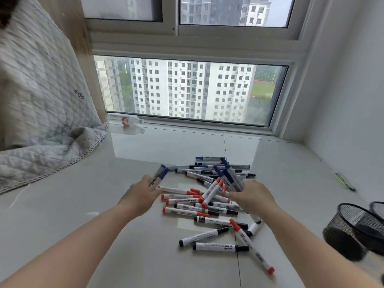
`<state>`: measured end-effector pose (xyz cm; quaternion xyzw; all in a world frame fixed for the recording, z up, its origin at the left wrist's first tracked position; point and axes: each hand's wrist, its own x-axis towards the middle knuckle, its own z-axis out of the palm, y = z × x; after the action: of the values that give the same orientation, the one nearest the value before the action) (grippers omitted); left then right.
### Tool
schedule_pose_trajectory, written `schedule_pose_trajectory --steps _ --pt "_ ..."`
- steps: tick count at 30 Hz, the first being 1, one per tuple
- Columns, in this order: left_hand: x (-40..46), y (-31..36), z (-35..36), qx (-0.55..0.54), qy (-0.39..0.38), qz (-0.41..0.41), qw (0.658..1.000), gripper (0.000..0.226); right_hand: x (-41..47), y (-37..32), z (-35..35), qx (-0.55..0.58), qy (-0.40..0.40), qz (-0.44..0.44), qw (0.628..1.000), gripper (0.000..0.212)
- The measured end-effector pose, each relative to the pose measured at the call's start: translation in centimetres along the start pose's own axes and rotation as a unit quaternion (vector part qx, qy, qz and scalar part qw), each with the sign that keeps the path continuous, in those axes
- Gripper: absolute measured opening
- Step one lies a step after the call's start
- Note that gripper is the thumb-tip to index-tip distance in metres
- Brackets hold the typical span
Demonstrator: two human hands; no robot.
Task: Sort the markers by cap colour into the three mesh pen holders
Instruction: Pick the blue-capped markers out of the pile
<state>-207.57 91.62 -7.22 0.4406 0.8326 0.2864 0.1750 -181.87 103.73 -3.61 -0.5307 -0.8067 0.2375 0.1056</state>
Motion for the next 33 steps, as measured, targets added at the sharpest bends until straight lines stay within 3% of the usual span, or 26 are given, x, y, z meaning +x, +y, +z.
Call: schedule_pose_trajectory --steps 2,5,8,12,15,19,24,27,29,33 --pt "-2.0 -1.9 -0.6 -0.035 -0.023 -0.018 0.999 0.016 -2.1 -2.3 2.5 0.013 -0.016 -0.023 1.0 0.024" --pt "-5.0 -5.2 -1.2 -0.081 -0.011 -0.066 0.994 0.014 -4.5 -6.0 6.1 0.132 -0.075 -0.007 0.988 0.012" --pt "-7.8 -8.6 -1.4 -0.106 -0.001 -0.128 0.986 0.021 -6.7 -9.5 9.4 0.273 -0.162 0.048 0.947 0.021" --pt "-10.5 -12.1 -2.0 -0.128 0.101 -0.172 0.972 0.025 -8.9 -12.5 13.7 0.434 -0.247 0.071 0.863 0.017" --pt "-11.6 -13.6 -2.2 -0.028 0.144 -0.171 0.974 0.03 -10.0 -15.0 17.3 0.471 -0.261 0.083 0.838 0.017" --pt "-12.1 -15.4 -1.8 0.105 0.173 -0.144 0.969 0.032 -10.7 -18.0 21.6 0.414 -0.189 0.05 0.889 0.016" --pt "-11.4 -16.7 -1.5 0.084 0.187 -0.151 0.967 0.049 -10.7 -19.0 24.1 0.326 -0.063 -0.013 0.943 0.025" --pt "-11.2 -16.7 -1.4 0.074 0.171 -0.128 0.974 0.045 -10.7 -19.3 25.0 0.301 -0.007 -0.069 0.951 0.044" --pt "-11.2 -16.8 -1.4 0.071 0.163 -0.12 0.977 0.042 -10.4 -19.5 25.7 0.22 0.019 -0.107 0.969 0.055" --pt "-11.2 -16.8 -1.2 0.095 0.172 -0.12 0.973 0.045 -9.8 -19.8 26.3 0.088 0.042 -0.065 0.993 0.062"
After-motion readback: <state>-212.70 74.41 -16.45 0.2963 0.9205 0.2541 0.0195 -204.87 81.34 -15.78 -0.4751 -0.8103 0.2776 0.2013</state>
